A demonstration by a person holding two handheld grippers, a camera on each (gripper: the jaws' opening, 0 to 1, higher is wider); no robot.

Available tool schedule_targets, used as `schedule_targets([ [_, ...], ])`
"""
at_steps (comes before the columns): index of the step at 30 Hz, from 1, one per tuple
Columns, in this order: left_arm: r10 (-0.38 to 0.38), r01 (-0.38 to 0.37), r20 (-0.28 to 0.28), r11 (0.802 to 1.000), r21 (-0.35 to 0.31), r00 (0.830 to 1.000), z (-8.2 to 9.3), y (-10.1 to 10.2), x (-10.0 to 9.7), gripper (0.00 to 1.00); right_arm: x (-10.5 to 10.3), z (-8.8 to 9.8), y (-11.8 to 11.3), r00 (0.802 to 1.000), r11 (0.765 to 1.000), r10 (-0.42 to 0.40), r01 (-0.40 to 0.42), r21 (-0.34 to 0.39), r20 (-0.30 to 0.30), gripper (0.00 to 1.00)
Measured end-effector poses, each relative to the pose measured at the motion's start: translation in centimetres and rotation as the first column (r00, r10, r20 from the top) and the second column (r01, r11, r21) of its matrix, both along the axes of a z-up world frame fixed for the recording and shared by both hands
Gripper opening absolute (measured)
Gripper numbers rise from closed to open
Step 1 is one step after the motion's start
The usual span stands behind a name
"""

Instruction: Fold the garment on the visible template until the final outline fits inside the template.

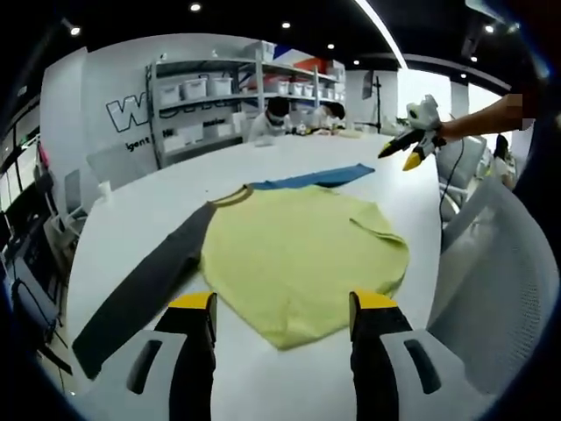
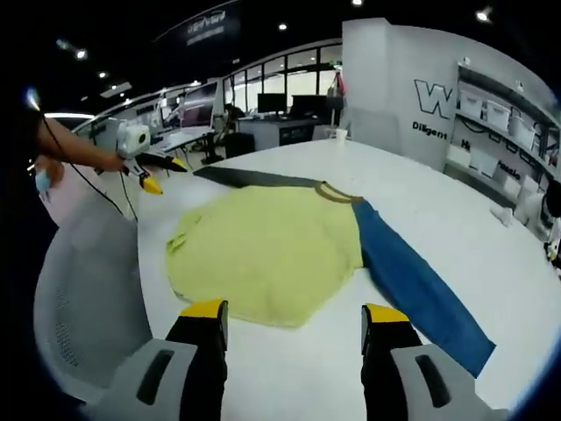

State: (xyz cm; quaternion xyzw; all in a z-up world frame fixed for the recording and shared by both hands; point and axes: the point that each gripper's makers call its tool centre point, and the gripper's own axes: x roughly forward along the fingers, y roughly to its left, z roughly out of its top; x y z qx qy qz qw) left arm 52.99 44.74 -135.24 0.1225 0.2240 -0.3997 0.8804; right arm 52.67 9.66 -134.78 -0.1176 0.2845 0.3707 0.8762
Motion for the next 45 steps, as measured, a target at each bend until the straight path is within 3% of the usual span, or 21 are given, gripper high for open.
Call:
schedule_targets([
  [18, -0.036, 0.037, -0.029, 0.999, 0.013, 0.999, -1.5, -1.5, 0.4, 0.57, -0.3, -2.1, 2.9, 0.998, 0.998, 0.057, -0.057, 0.001, -0.038, 0.54],
  [32, -0.081, 0.084, -0.07, 0.996, 0.034, 0.994, -4.0, -4.4, 0.2, 0.45, -0.1, -4.3, 6.7, 0.989, 0.992, 0.124, -0.124, 0.004, -0.082, 0.44],
  [45, -0.078, 0.086, -0.113, 0.994, 0.068, 0.991, -5.7, -4.4, 0.6, 0.38, 1.0, -6.4, 8.9, 0.982, 0.989, 0.147, -0.149, -0.012, -0.12, 0.39],
])
